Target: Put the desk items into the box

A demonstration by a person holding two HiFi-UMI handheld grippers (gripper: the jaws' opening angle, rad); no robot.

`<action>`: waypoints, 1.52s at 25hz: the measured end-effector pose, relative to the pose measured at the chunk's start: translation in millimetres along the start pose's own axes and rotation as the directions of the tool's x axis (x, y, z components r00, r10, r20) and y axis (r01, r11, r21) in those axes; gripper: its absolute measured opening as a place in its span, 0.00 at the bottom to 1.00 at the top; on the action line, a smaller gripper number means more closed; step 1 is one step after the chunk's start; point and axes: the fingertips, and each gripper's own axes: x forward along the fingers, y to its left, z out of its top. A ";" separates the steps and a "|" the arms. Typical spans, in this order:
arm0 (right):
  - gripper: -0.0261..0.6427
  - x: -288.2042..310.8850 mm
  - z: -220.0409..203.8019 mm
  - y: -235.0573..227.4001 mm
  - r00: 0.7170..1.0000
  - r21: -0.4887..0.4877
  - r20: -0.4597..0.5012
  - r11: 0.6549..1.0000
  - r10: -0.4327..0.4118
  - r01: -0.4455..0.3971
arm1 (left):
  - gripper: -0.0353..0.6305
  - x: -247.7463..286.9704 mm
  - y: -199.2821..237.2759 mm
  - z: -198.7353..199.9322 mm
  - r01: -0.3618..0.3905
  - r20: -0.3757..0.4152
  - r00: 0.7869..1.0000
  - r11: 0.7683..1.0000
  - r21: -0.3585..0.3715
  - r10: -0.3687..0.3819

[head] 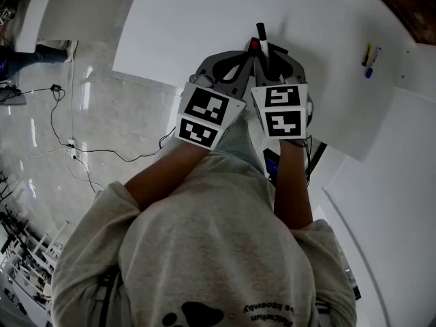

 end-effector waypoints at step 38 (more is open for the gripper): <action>0.06 -108.5 43.7 -25.6 0.913 0.217 0.303 0.952 -0.274 0.214 | 0.06 -27.1 -34.4 60.6 0.100 0.091 0.989 0.985 0.141 -0.113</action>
